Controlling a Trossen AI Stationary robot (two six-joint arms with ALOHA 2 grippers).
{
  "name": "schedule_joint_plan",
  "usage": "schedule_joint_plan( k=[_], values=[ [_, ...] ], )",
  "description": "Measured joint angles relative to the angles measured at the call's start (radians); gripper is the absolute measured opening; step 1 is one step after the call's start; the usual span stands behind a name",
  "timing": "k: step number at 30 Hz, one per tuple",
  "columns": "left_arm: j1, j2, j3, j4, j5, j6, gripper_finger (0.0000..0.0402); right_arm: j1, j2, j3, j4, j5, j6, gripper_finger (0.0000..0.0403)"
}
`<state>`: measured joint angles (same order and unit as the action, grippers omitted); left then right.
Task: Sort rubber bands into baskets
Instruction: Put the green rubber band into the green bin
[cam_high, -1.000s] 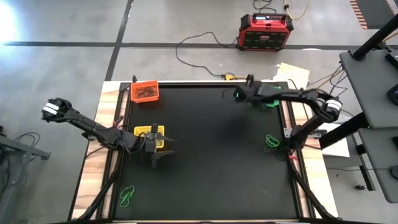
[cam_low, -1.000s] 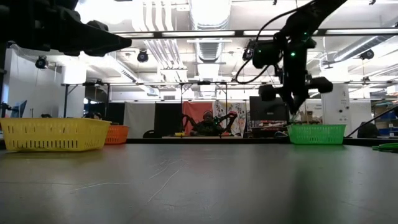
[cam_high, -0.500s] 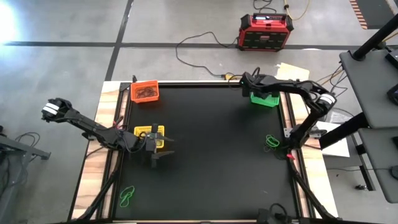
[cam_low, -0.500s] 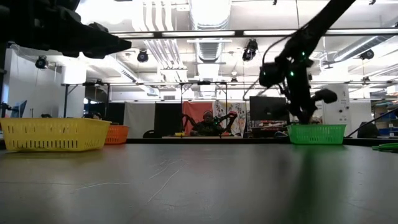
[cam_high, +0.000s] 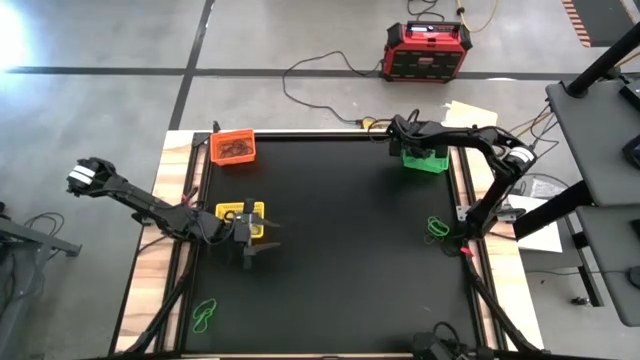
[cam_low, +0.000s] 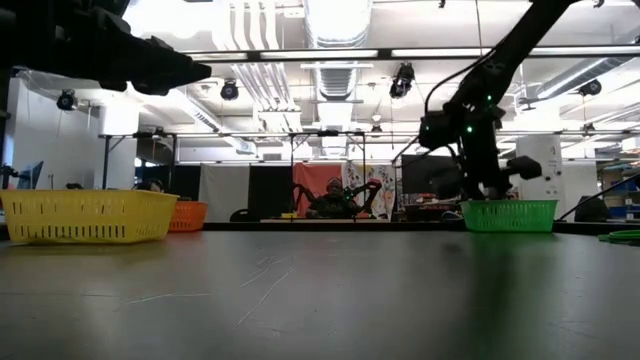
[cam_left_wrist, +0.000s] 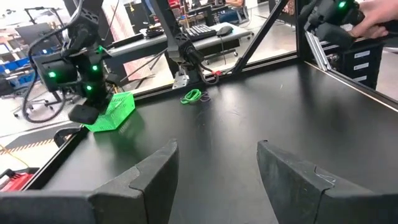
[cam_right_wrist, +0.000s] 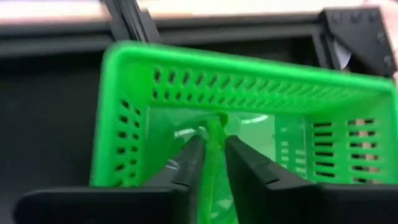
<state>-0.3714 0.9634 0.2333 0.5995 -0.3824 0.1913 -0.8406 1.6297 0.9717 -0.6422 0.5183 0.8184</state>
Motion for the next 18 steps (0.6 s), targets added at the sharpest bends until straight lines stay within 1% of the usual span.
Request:
schedule_joint_plan(
  k=[5, 9, 11, 14, 16, 18],
  values=[
    [0.0, 0.0, 0.0, 0.001, 0.0, 0.001, 0.0201, 0.012, -0.062, 0.031, 0.001, 0.003, -0.042, 0.0122],
    [0.0, 0.0, 0.0, 0.0, 0.0, 0.007, 0.0201, 0.08, -0.13, 0.061, -0.039, -0.001, -0.101, 0.0164],
    [0.0, 0.0, 0.0, 0.0, 0.0, 0.011, 0.0201, 0.14, -0.174, 0.076, -0.062, -0.002, -0.13, 0.018],
    [0.0, 0.0, 0.0, 0.0, 0.0, 0.013, 0.0201, 0.274, -0.251, 0.092, -0.098, -0.009, -0.131, 0.0195],
    [0.0, 0.0, 0.0, 0.0, 0.0, 0.017, 0.0201, 0.369, -0.291, 0.094, -0.16, -0.084, -0.086, 0.0198],
    [0.0, 0.0, 0.0, 0.0, 0.0, 0.028, 0.0201, 0.459, -0.314, 0.094, -0.266, -0.188, 0.022, 0.0196]
  ],
)
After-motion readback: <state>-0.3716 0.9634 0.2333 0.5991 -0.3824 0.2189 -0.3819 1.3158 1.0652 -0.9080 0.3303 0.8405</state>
